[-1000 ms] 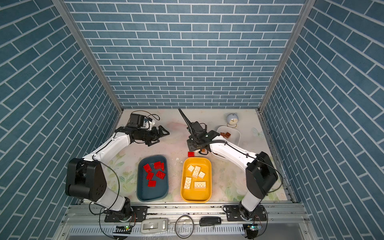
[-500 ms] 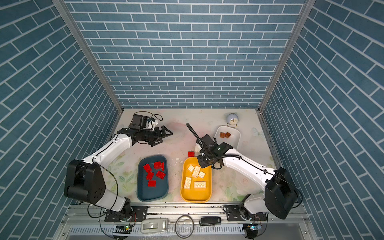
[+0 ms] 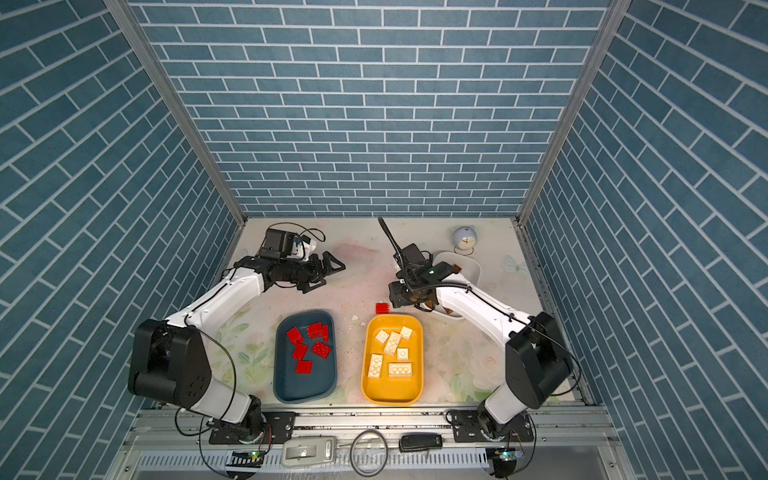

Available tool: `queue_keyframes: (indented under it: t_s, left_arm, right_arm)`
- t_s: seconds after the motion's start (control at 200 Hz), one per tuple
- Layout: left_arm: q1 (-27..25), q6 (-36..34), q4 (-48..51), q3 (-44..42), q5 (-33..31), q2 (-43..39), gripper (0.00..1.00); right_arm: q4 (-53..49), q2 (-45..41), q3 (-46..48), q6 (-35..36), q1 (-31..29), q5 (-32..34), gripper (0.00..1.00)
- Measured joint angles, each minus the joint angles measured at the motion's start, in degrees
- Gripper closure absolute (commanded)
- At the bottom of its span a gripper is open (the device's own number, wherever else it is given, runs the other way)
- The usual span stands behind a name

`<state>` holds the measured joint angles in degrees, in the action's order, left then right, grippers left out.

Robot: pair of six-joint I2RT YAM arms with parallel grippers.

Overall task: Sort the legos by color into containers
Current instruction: 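Move the right gripper back to the pile and grasp the tall white brick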

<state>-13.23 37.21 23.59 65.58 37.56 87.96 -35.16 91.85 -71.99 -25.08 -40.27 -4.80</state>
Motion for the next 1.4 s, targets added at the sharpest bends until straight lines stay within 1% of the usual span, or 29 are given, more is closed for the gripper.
queue_keyframes:
  t_s: [0.22, 0.455, 0.665, 1.035, 1.25, 1.4]
  left_arm:
    - [-0.04, -0.5, 0.04, -0.04, -0.13, 0.0, 0.02]
    - [-0.02, -0.7, 0.04, -0.17, -0.2, 0.15, 0.02]
    - [-0.02, -1.05, 0.04, -0.17, -0.2, 1.36, 0.01]
    - [-0.02, -1.9, 0.11, -0.15, -0.2, 2.08, 0.01]
    - [-0.02, -2.12, 0.17, -0.15, -0.2, 2.93, 0.02]
    - [-0.02, -2.21, 0.37, -0.15, -0.2, 2.95, 0.02]
  right_arm:
    - [2.54, 10.19, -3.69, -3.67, 0.17, -1.79, 0.45]
    - [3.54, 17.49, -6.1, -4.96, 0.17, -1.95, 0.45]
    - [3.13, 20.35, -7.19, -4.9, 0.35, 0.44, 0.45]
    - [1.95, 21.77, -8.39, -3.65, 1.66, 4.55, 0.45]
    - [1.29, 23.02, -10.54, -2.95, 1.79, 4.76, 0.46]
    - [1.25, 24.81, -11.87, -2.47, 1.79, 4.7, 0.49]
